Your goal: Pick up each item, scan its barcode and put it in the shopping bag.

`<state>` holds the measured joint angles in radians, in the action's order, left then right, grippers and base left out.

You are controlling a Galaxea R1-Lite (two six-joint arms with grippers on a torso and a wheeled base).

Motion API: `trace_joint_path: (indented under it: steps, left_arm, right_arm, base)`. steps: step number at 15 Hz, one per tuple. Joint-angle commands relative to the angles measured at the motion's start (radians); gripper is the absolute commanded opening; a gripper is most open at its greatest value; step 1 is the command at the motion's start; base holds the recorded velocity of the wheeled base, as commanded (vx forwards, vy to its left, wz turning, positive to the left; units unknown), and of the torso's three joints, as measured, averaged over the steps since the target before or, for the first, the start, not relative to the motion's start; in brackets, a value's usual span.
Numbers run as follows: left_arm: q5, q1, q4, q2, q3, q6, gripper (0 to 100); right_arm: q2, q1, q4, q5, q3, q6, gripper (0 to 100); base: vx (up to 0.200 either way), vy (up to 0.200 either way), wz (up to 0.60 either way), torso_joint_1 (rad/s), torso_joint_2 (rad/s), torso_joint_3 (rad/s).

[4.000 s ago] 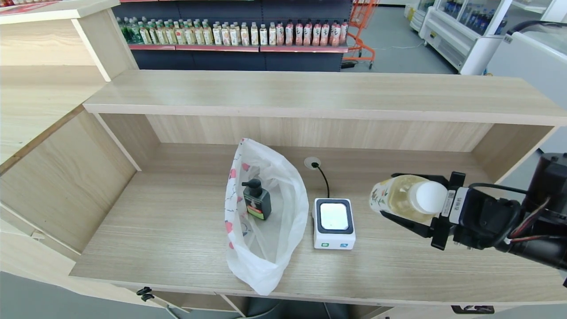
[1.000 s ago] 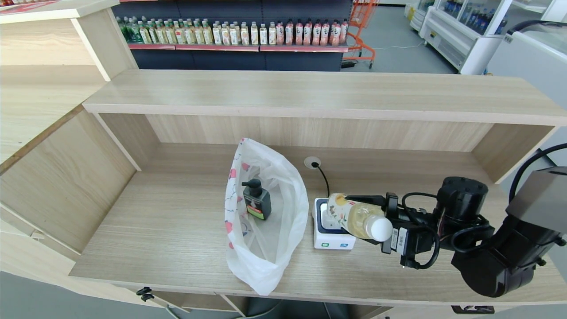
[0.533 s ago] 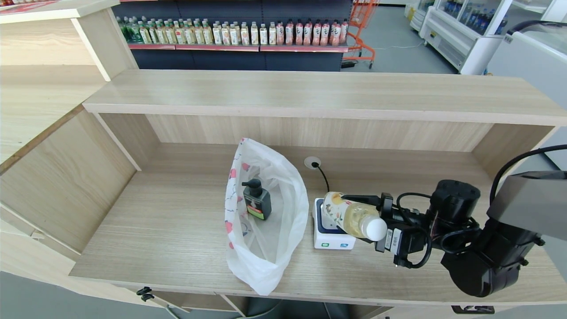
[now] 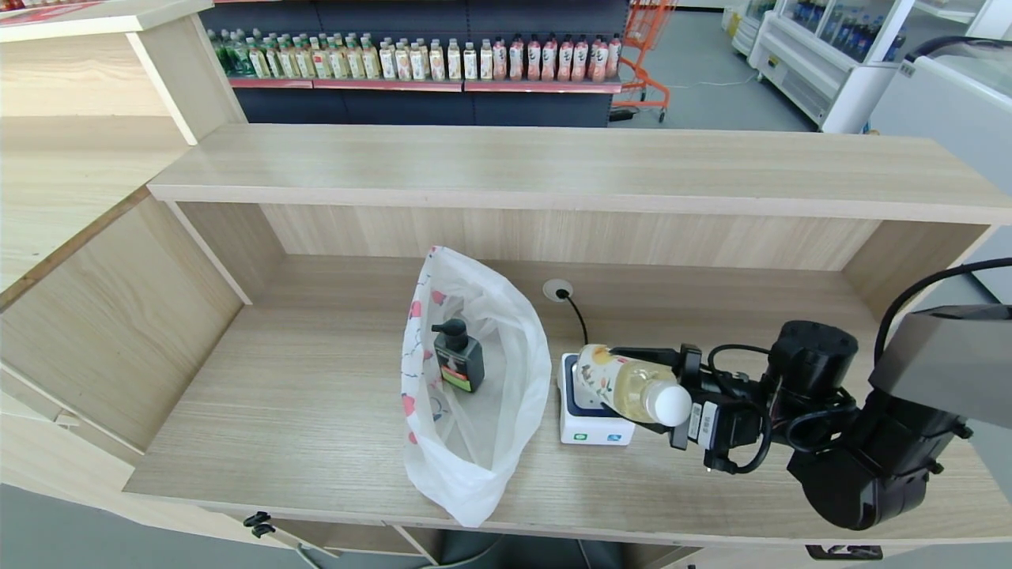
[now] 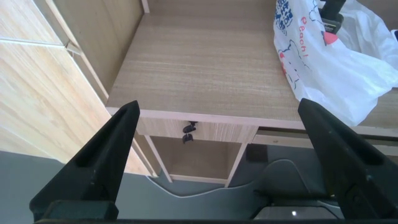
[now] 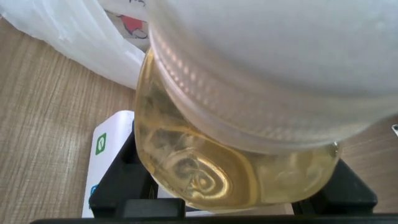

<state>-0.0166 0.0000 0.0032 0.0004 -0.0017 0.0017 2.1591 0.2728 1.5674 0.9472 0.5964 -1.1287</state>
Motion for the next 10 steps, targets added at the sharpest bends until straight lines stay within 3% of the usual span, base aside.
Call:
trace_joint_path:
  steps: [1,4,6,8,9,10]
  left_arm:
    - [0.000,0.000,0.000,0.000,0.000,0.000,100]
    - [0.000,0.000,0.000,0.000,0.000,0.000,100]
    - [0.000,0.000,0.000,0.000,0.000,0.000,100]
    - [0.000,0.000,0.000,0.000,0.000,0.000,100]
    - [0.000,0.000,0.000,0.000,0.000,0.000,100]
    - [0.000,0.000,0.000,0.000,0.000,0.000,100]
  right_arm:
    - [-0.071,0.005,0.003,0.001,0.000,0.075,0]
    - [-0.240,0.017,0.003,-0.039,0.011,0.291,0]
    - [-0.403,0.026,-0.015,-0.226,-0.017,0.535,0]
    - [-0.506,0.028,-0.164,-0.420,-0.020,0.672,0]
    - [-0.611,0.029,-0.420,-0.608,-0.010,0.782,0]
    - [-0.671,0.034,-0.567,-0.667,-0.003,0.869,0]
  base:
    - [0.000,0.000,0.00,0.000,0.00,0.000]
    - [0.000,0.000,0.00,0.000,0.00,0.000]
    - [0.000,0.000,0.00,0.000,0.00,0.000]
    - [0.000,0.000,0.00,0.000,0.00,0.000]
    - [0.000,0.000,0.00,0.000,0.00,0.000]
    - [0.000,0.000,0.00,0.000,0.00,0.000]
